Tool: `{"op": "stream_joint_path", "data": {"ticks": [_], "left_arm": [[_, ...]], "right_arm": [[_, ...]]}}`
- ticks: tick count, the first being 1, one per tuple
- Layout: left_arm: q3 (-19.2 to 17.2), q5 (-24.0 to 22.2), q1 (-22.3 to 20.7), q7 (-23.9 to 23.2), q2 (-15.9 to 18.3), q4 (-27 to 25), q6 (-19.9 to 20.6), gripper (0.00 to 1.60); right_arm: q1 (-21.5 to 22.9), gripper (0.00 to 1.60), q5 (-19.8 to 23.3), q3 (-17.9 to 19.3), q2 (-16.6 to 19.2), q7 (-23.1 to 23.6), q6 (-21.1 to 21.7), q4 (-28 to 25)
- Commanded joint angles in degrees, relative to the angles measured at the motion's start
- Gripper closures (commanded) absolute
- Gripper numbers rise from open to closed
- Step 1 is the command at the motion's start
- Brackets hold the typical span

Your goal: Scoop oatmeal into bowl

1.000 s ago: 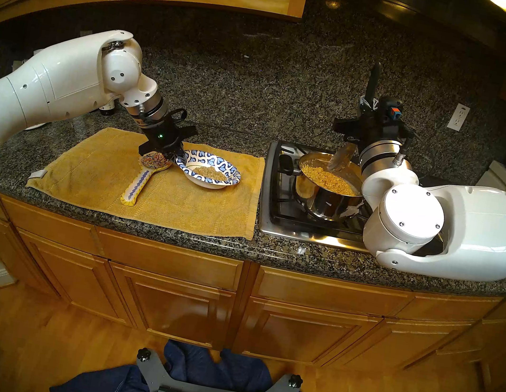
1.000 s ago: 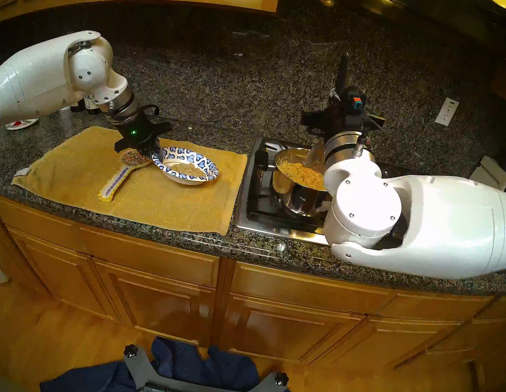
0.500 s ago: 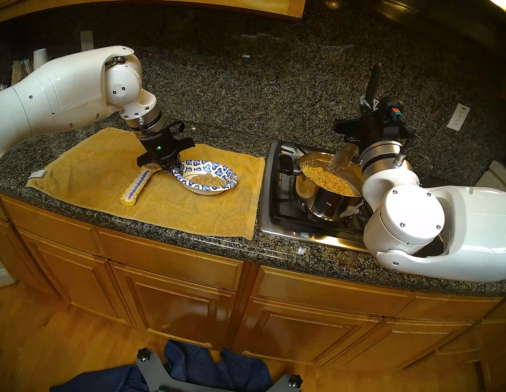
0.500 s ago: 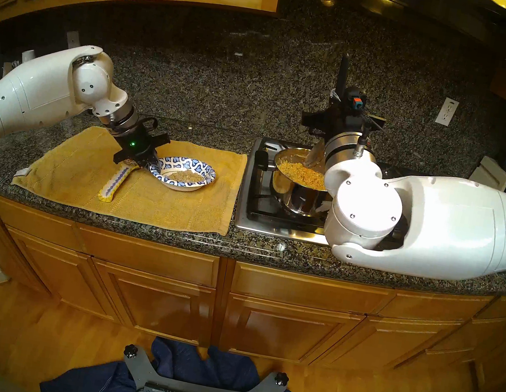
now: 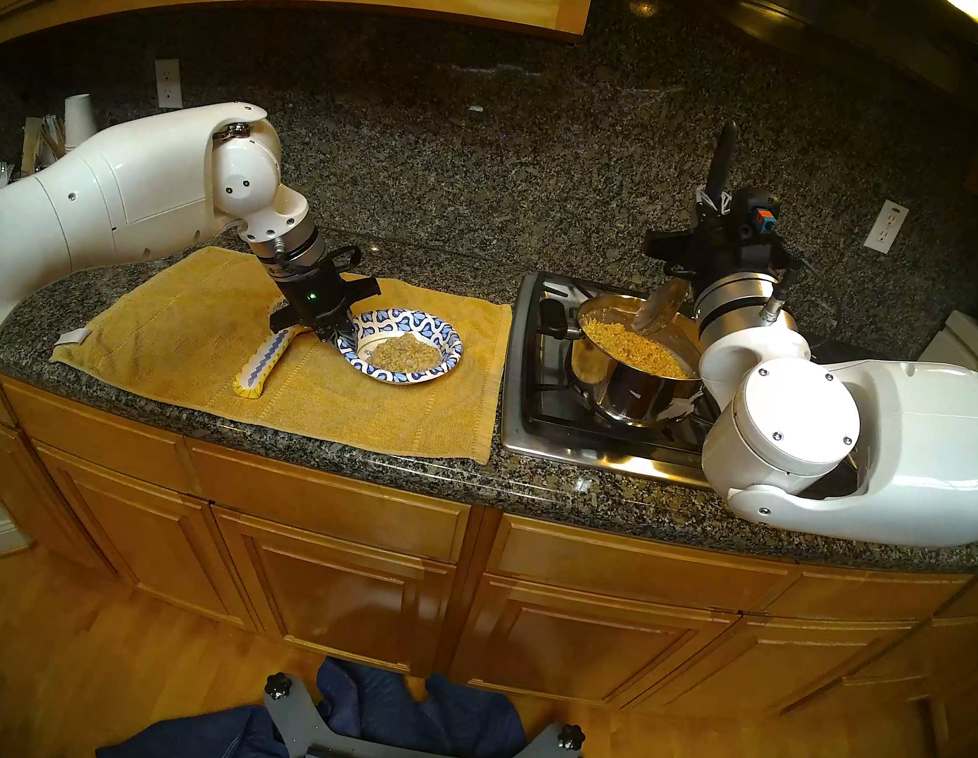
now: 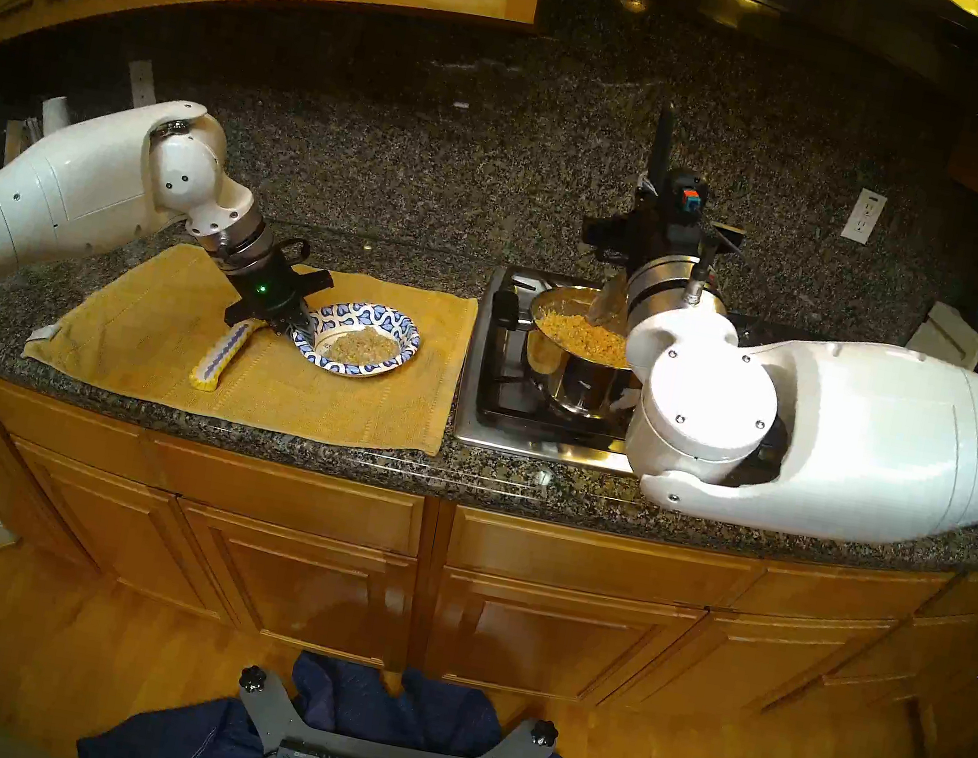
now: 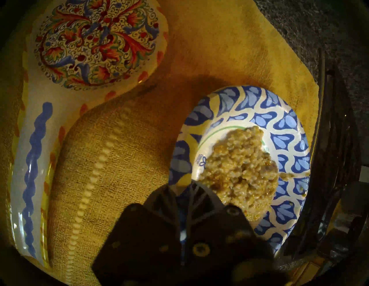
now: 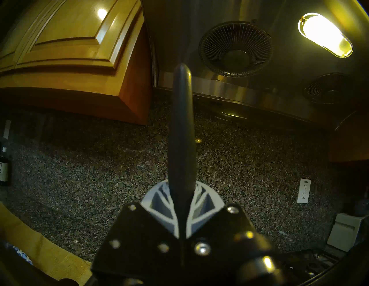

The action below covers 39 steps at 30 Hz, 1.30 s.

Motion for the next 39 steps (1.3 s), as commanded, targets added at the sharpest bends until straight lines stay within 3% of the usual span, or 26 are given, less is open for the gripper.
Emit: {"op": "stream_joint_path", "data": {"ticks": [1, 10, 13, 14, 15, 16, 20, 21, 22, 24, 32, 39], "left_arm": [[-0.21, 0.04, -1.04, 1.87, -1.54, 1.08, 0.12, 1.60], [0.33, 0.04, -1.24, 3.00, -3.21, 3.78, -0.83, 1.60], [0.32, 0.04, -1.34, 3.42, -3.53, 4.21, -0.93, 1.19], [0.32, 0.04, -1.34, 3.42, -3.53, 4.21, -0.93, 1.19], [0.52, 0.04, -1.53, 3.94, -3.70, 4.18, -1.50, 1.00], [0.50, 0.04, -1.52, 3.87, -3.75, 4.35, -1.32, 0.92], [0.57, 0.04, -1.54, 3.84, -3.88, 4.63, -1.28, 0.80], [0.57, 0.04, -1.54, 3.85, -3.96, 4.81, -1.21, 0.40], [0.57, 0.04, -1.54, 3.85, -3.96, 4.81, -1.21, 0.40], [0.50, 0.04, -1.64, 3.93, -4.04, 4.89, -1.14, 0.01], [-0.09, 0.04, -2.08, 4.42, -3.96, 4.73, -1.19, 0.00], [-1.44, 0.04, -3.93, 4.12, -2.03, 1.58, -1.06, 0.00]], "right_arm": [[2.06, 1.60, -0.85, 1.55, 0.08, -0.09, -0.04, 0.00], [1.97, 1.60, -0.80, 1.54, -0.01, -0.01, -0.14, 0.27], [1.97, 1.60, -0.78, 1.56, -0.07, 0.06, -0.18, 0.43], [1.97, 1.60, -0.78, 1.56, -0.07, 0.06, -0.18, 0.43], [1.98, 1.60, -0.77, 1.58, -0.10, 0.12, -0.19, 0.50], [2.00, 1.60, -0.76, 1.59, -0.11, 0.16, -0.20, 0.53], [2.04, 1.60, -0.74, 1.62, -0.14, 0.22, -0.22, 0.59], [2.05, 1.60, -0.70, 1.65, -0.17, 0.21, -0.23, 0.62], [2.05, 1.60, -0.70, 1.65, -0.17, 0.21, -0.23, 0.62], [2.06, 1.60, -0.69, 1.68, -0.20, 0.20, -0.24, 0.64], [2.07, 1.60, -0.52, 1.74, -0.32, 0.15, -0.21, 0.69], [1.96, 1.60, -0.50, 1.64, -0.41, 0.04, -0.35, 0.76]]}}
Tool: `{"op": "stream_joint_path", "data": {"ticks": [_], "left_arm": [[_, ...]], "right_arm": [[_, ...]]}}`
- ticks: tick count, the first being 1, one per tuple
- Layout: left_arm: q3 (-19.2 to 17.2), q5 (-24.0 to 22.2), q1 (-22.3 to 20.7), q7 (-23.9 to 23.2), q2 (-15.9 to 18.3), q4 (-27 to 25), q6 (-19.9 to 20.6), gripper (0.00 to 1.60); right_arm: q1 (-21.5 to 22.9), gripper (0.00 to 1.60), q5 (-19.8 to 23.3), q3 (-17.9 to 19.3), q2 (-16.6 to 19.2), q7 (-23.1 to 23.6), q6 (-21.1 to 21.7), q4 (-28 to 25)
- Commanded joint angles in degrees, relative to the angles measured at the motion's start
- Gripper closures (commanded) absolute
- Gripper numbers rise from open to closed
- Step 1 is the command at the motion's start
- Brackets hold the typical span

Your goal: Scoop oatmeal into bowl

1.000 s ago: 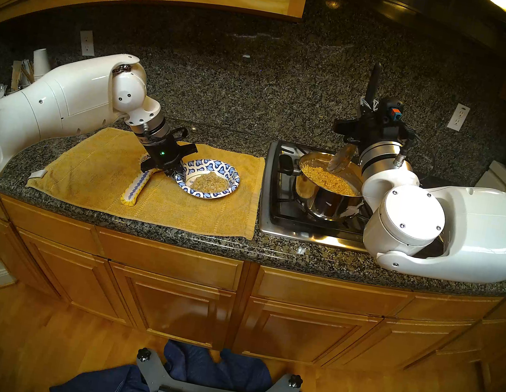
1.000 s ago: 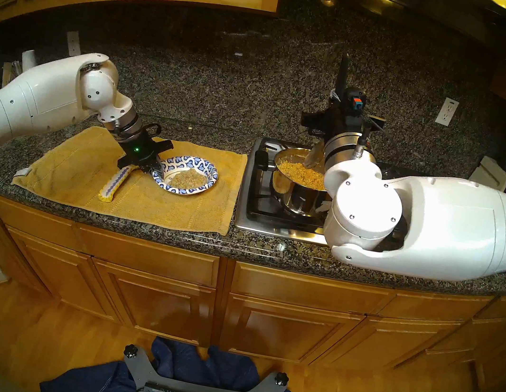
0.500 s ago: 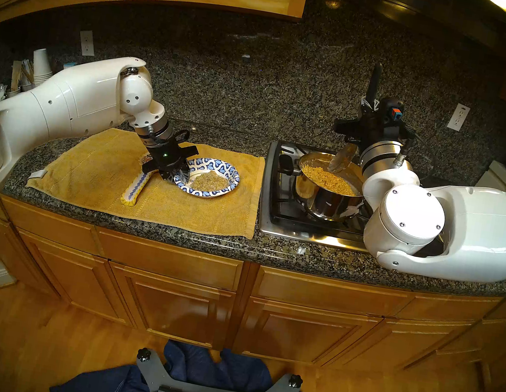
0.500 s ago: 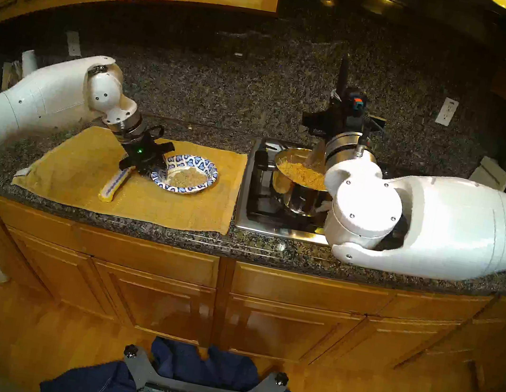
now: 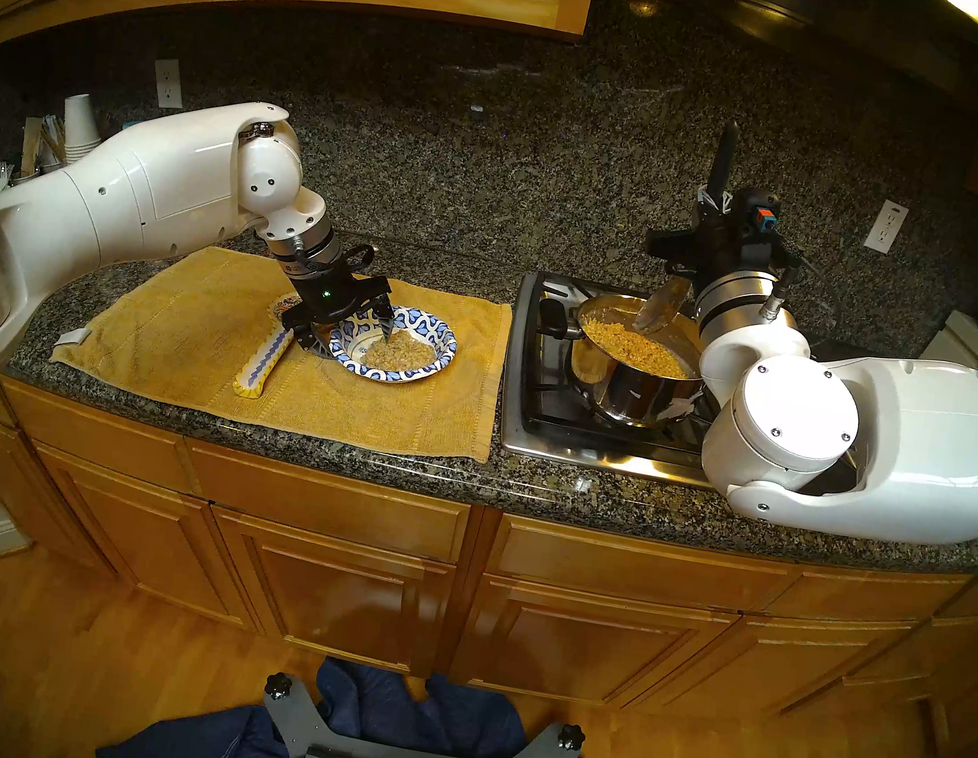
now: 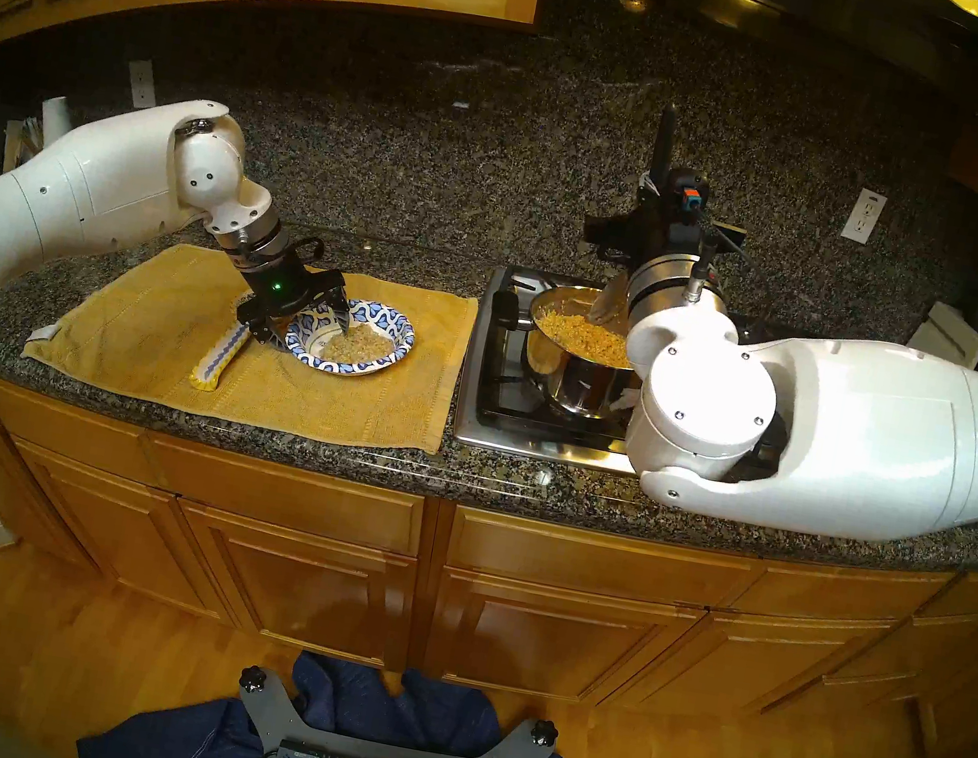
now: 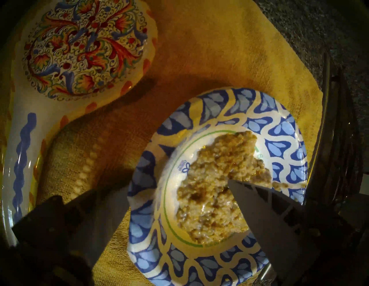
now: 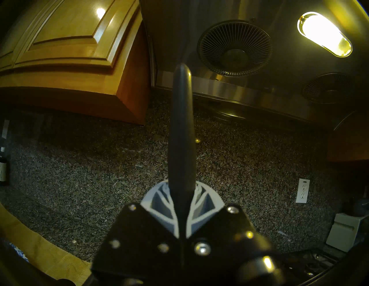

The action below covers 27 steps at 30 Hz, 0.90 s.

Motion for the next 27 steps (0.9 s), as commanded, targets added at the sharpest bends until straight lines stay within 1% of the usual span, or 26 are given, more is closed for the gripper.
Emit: {"op": "stream_joint_path", "data": {"ticks": [1, 7, 14, 21, 27], "left_arm": [[-1.77, 0.06, -3.58, 2.74, 1.71, -2.34, 0.26, 0.00], [-2.31, 0.06, -5.10, 2.53, 3.46, -5.10, 0.12, 0.00], [-2.65, 0.06, -6.15, 2.86, 5.07, -6.50, -0.33, 0.00], [-2.98, 0.06, -6.94, 3.25, 6.29, -7.71, -0.90, 0.00], [-3.43, 0.06, -7.54, 3.66, 6.68, -8.78, -1.37, 0.00]], "right_arm": [[1.95, 1.60, -0.80, 1.61, -0.10, 0.01, -0.24, 0.08], [1.95, 1.60, -0.74, 1.58, -0.14, -0.04, -0.29, 0.02], [1.98, 1.60, -0.68, 1.61, -0.27, -0.07, -0.39, -0.01], [2.00, 1.60, -0.62, 1.62, -0.38, -0.12, -0.50, 0.06], [2.00, 1.60, -0.59, 1.60, -0.47, -0.14, -0.61, 0.14]]}}
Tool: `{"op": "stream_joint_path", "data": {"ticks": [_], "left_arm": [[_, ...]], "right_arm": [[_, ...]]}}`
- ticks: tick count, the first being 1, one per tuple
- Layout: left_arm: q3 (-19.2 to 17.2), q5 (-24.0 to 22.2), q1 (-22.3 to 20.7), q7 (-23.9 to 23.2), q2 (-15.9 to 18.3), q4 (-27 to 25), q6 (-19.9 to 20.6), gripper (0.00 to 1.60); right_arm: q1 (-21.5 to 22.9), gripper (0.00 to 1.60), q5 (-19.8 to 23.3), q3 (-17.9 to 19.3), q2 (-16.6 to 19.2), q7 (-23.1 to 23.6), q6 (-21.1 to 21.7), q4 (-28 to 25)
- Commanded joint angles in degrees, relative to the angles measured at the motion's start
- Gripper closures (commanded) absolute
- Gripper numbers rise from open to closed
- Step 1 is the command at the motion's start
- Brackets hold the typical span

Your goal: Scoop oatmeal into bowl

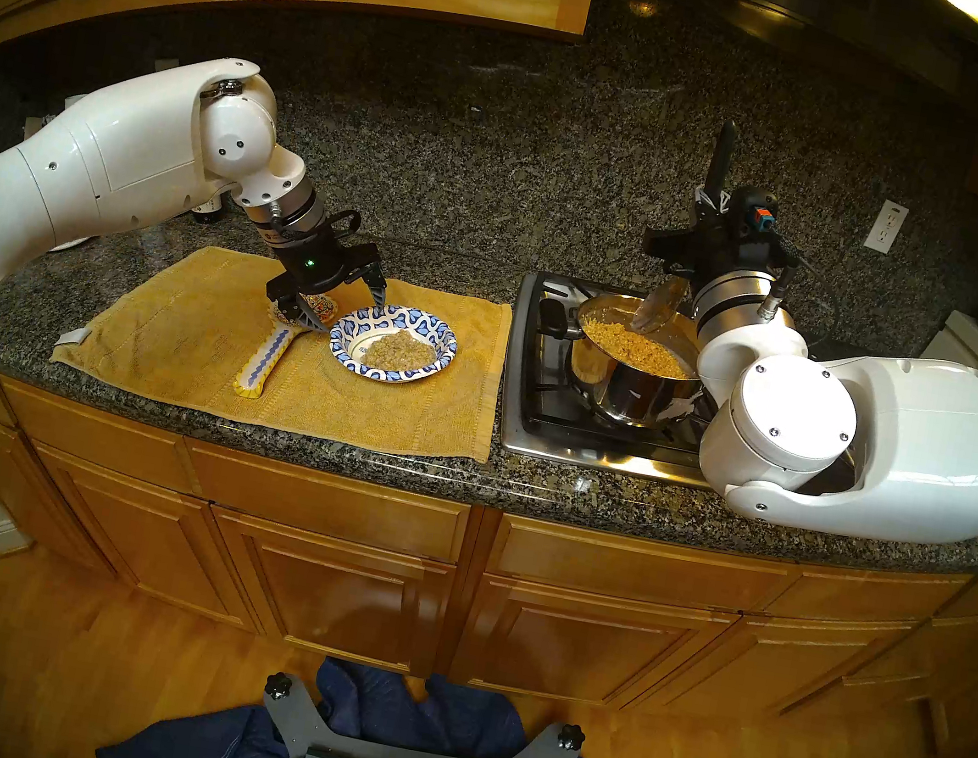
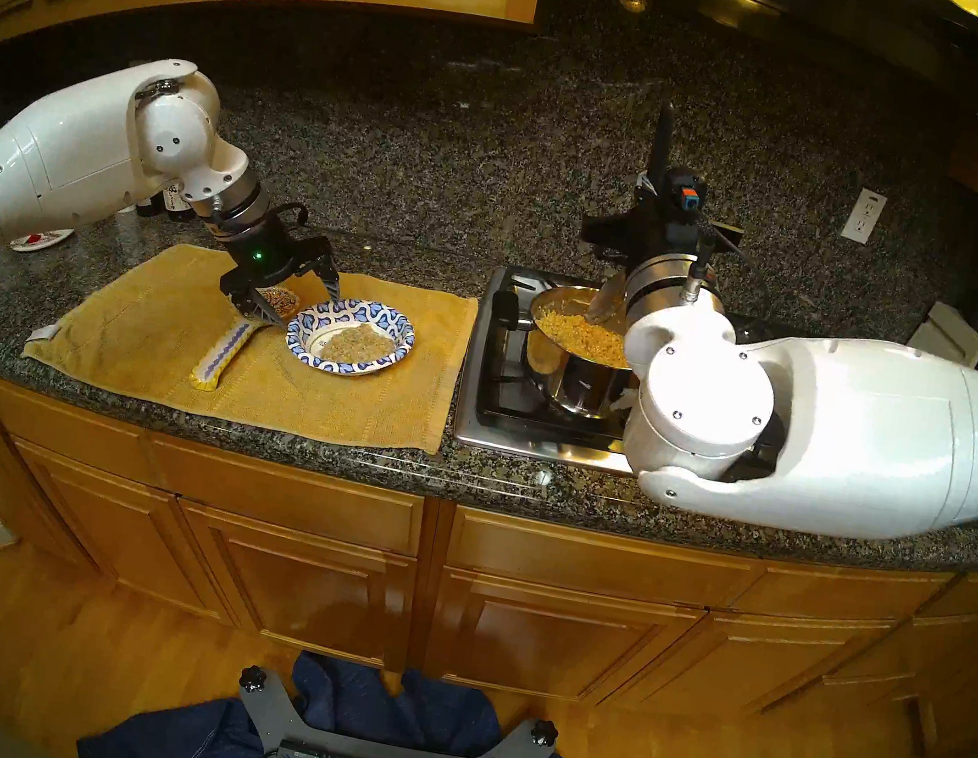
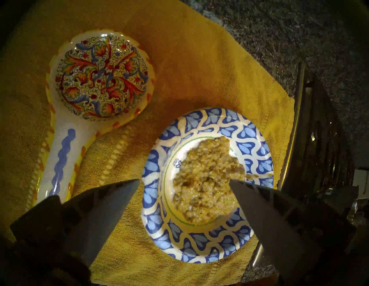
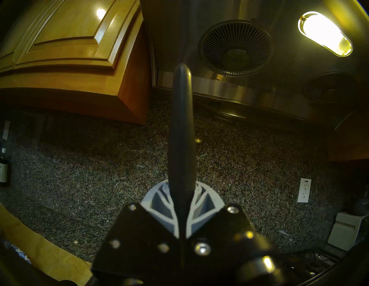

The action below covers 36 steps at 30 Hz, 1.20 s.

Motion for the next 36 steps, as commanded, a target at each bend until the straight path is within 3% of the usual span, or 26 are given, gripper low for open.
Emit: {"op": "stream_joint_path", "data": {"ticks": [1, 26, 36], "left_arm": [[-2.10, 0.06, -3.85, 2.86, 0.74, -1.15, -0.34, 0.00], [-3.41, 0.06, -6.72, 3.55, 0.29, -3.43, -1.33, 0.00], [-6.61, 0.06, -4.18, 1.25, -0.09, -3.81, -8.30, 0.00]], "right_arm": [[2.00, 1.60, -0.76, 1.61, -0.10, -0.06, -0.15, 0.11], [2.16, 1.60, -0.52, 1.64, -0.63, 0.26, -0.38, 0.77], [2.37, 1.60, -0.55, 1.63, -0.62, 0.50, -0.39, 0.73]]}}
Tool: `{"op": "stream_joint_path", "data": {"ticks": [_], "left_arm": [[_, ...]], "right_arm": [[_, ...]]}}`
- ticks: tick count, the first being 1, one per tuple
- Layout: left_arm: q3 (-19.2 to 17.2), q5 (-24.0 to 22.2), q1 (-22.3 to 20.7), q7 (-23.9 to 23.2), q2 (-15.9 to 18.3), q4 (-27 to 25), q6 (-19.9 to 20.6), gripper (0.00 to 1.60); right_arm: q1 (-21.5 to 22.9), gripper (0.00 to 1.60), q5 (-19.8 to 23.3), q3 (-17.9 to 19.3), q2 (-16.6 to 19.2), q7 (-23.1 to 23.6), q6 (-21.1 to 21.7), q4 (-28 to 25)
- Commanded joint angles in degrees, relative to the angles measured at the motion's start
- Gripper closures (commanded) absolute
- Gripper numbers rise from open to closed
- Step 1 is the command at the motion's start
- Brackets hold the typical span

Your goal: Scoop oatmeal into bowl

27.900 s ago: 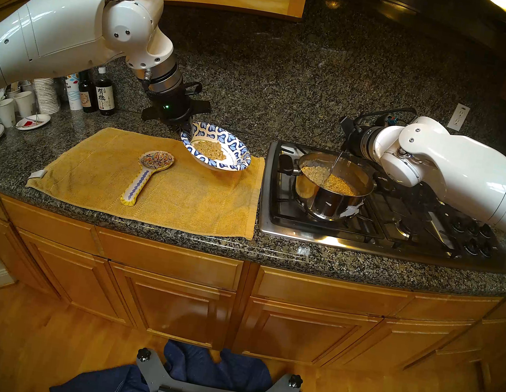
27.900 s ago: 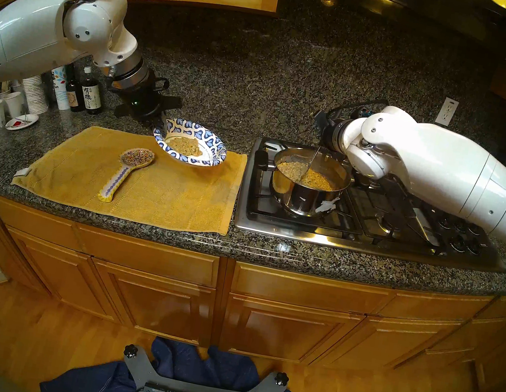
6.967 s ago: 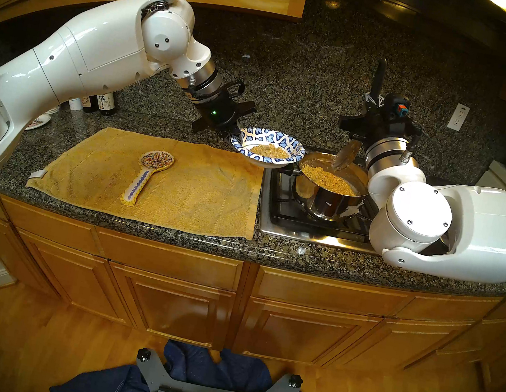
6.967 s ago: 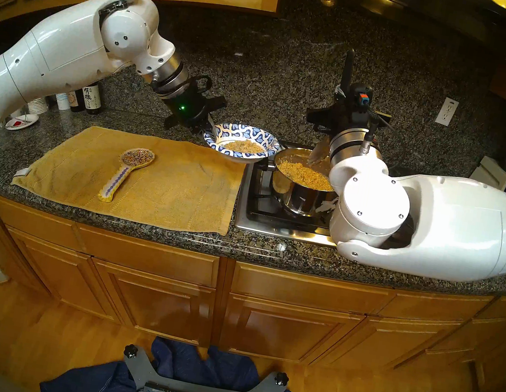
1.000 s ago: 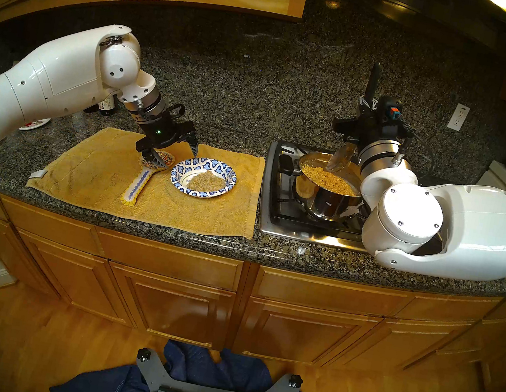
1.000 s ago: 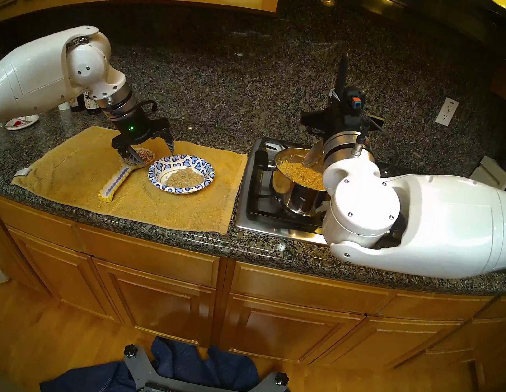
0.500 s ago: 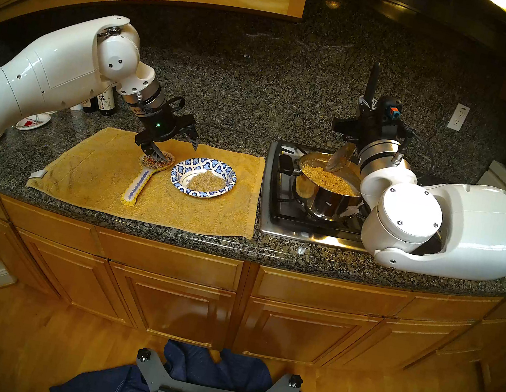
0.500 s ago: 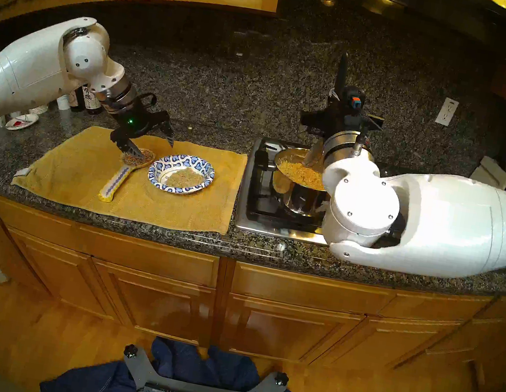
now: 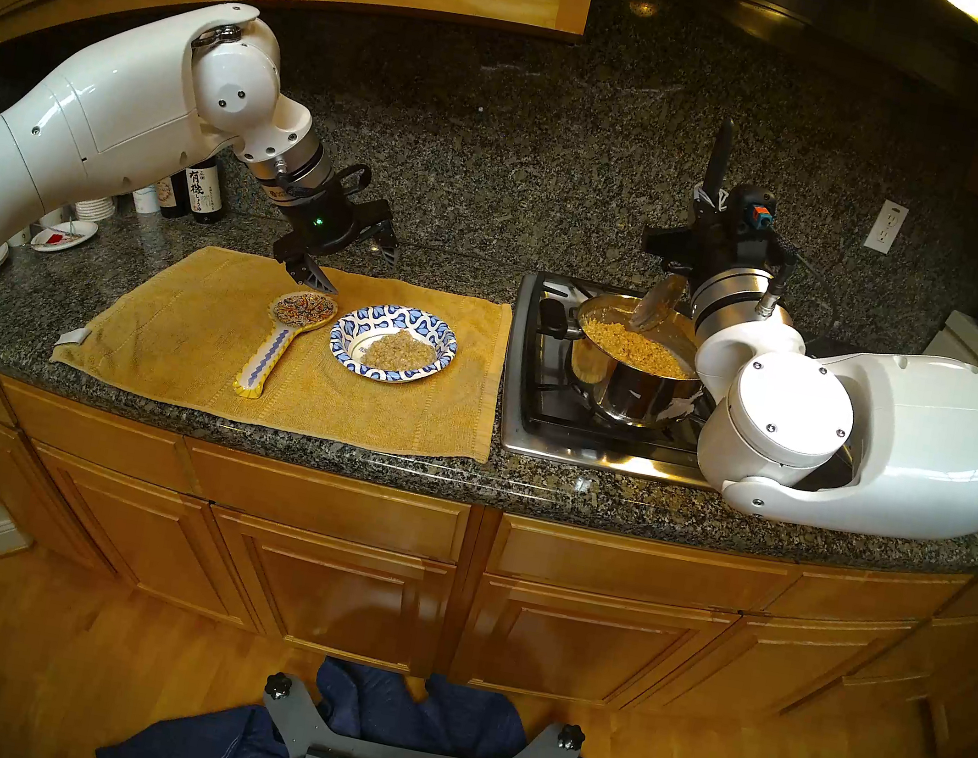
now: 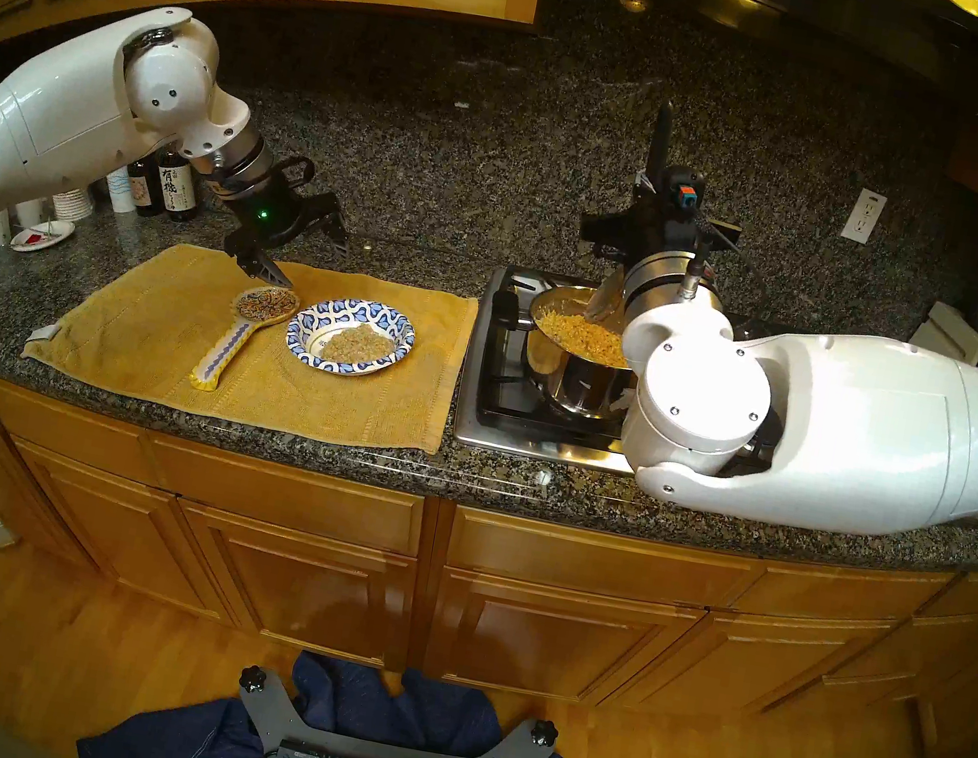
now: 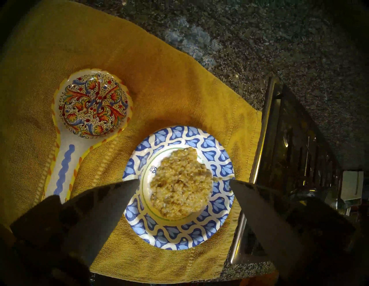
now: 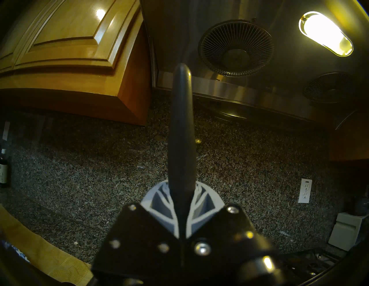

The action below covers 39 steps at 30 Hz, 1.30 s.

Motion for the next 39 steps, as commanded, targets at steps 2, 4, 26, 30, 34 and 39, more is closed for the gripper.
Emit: {"op": "stream_joint_path", "data": {"ticks": [2, 4, 26, 30, 34, 39], "left_arm": [[-4.47, 0.07, -0.53, -1.48, 0.03, -0.18, -4.77, 0.00], [-5.20, 0.07, -0.17, -2.00, 0.19, -0.35, -5.63, 0.00], [-9.24, 0.26, 6.38, -11.60, 3.53, -9.73, -16.21, 0.00], [-9.27, 0.46, 6.65, -12.45, 3.90, -10.35, -16.87, 0.00], [-9.38, 0.62, 6.90, -13.40, 4.28, -10.68, -17.93, 0.00], [-9.82, 1.22, 7.56, -15.47, 5.54, -11.48, -19.69, 0.00]], "right_arm": [[2.39, 1.60, -0.86, 1.59, 0.06, 0.40, 0.07, -0.06], [2.50, 1.60, -0.91, 1.60, 0.07, 0.47, 0.14, -0.23], [3.79, 1.60, -1.52, 1.99, -0.37, 0.41, 0.50, -0.92], [3.88, 1.60, -1.51, 2.09, -0.50, 0.41, 0.40, -0.97], [3.92, 1.60, -1.44, 2.11, -0.61, 0.38, 0.33, -0.96], [3.58, 1.60, -0.59, 2.14, -0.26, 0.09, -0.04, -1.02]]}}
